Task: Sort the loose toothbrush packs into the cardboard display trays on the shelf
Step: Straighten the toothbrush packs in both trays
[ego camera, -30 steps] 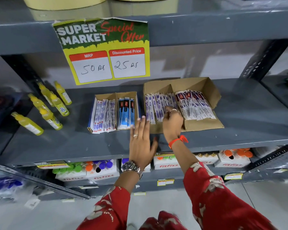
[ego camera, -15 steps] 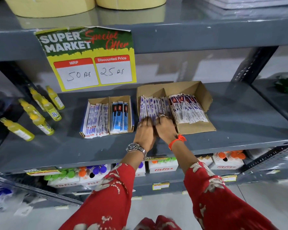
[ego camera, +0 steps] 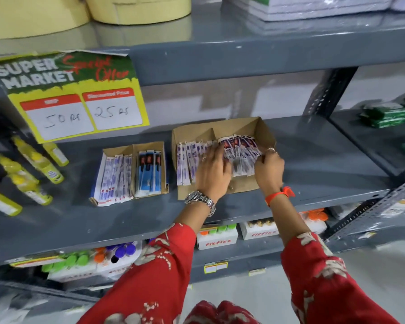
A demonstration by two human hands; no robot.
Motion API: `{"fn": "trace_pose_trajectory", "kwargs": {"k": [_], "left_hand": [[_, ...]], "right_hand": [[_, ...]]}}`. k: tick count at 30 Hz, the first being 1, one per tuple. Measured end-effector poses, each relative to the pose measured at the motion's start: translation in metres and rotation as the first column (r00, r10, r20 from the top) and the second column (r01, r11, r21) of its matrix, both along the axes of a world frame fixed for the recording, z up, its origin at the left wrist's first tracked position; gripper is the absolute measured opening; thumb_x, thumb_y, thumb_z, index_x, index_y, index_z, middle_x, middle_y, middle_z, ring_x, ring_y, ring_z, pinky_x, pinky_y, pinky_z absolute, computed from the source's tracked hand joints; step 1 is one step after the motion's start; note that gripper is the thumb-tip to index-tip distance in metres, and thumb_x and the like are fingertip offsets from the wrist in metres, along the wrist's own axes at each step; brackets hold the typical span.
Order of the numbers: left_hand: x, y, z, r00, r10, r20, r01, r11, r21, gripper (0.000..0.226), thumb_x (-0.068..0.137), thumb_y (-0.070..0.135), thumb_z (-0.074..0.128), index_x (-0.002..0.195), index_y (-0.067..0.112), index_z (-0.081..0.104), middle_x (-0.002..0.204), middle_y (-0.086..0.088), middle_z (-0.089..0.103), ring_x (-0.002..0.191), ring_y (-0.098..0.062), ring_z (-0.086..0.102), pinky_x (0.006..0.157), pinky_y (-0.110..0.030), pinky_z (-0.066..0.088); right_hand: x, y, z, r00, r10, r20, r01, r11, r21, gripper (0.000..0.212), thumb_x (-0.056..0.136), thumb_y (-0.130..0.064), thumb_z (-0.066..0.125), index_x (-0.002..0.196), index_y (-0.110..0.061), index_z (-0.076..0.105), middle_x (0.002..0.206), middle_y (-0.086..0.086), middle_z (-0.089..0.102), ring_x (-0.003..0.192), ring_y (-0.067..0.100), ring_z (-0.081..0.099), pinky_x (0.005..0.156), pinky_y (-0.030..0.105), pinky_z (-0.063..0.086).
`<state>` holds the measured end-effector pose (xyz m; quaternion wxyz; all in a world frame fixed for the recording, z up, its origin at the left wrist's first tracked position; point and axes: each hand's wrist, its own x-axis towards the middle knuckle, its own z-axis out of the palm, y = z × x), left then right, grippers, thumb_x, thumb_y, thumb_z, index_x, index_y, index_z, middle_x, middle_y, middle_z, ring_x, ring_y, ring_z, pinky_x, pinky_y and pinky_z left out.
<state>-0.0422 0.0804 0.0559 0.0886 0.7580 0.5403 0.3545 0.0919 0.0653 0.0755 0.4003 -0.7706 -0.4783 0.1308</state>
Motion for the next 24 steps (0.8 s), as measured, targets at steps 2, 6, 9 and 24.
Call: {"fn": "trace_pose_trajectory", "kwargs": {"k": [2, 6, 9, 24], "left_hand": [[0.022, 0.003, 0.001, 0.975, -0.066, -0.214, 0.046, 0.994, -0.098, 0.049, 0.088, 0.028, 0.043, 0.132, 0.006, 0.044, 0.14, -0.013, 0.046, 0.13, -0.026, 0.039, 0.11, -0.051, 0.022], [0.049, 0.003, -0.004, 0.824, -0.109, -0.556, -0.041, 0.968, -0.25, 0.056, 0.091, 0.039, 0.04, 0.134, 0.003, 0.037, 0.143, -0.012, 0.038, 0.135, -0.029, 0.026, 0.111, -0.056, 0.006], [0.064, 0.0, -0.001, 0.674, -0.063, -0.736, -0.122, 0.973, -0.195, 0.062, 0.092, 0.045, 0.034, 0.138, 0.003, 0.034, 0.147, -0.015, 0.033, 0.138, -0.035, 0.019, 0.11, -0.059, -0.005], [0.094, -0.002, -0.009, 0.586, 0.02, -0.81, -0.19, 0.975, -0.113, 0.056, 0.095, 0.031, 0.021, 0.147, 0.015, 0.01, 0.151, -0.011, 0.026, 0.142, -0.031, 0.008, 0.102, -0.055, -0.024]], "right_hand": [[0.016, 0.001, -0.01, 0.993, 0.09, 0.076, -0.079, 0.987, -0.138, 0.024, 0.084, 0.003, 0.042, 0.101, 0.011, 0.058, 0.105, 0.037, 0.061, 0.1, 0.049, 0.056, 0.079, 0.046, 0.045], [0.027, -0.001, -0.027, 0.954, 0.221, 0.204, -0.151, 0.939, -0.31, 0.026, 0.082, 0.001, 0.043, 0.103, 0.006, 0.058, 0.109, 0.032, 0.062, 0.102, 0.046, 0.058, 0.084, 0.047, 0.047], [0.029, 0.0, -0.038, 0.922, 0.273, 0.274, -0.171, 0.923, -0.344, 0.025, 0.084, -0.006, 0.045, 0.104, 0.001, 0.059, 0.111, 0.026, 0.064, 0.107, 0.041, 0.058, 0.095, 0.046, 0.041], [0.039, 0.003, -0.047, 0.89, 0.332, 0.311, -0.253, 0.93, -0.268, 0.019, 0.084, -0.007, 0.045, 0.094, -0.004, 0.061, 0.102, 0.022, 0.068, 0.098, 0.039, 0.059, 0.091, 0.045, 0.042]]}}
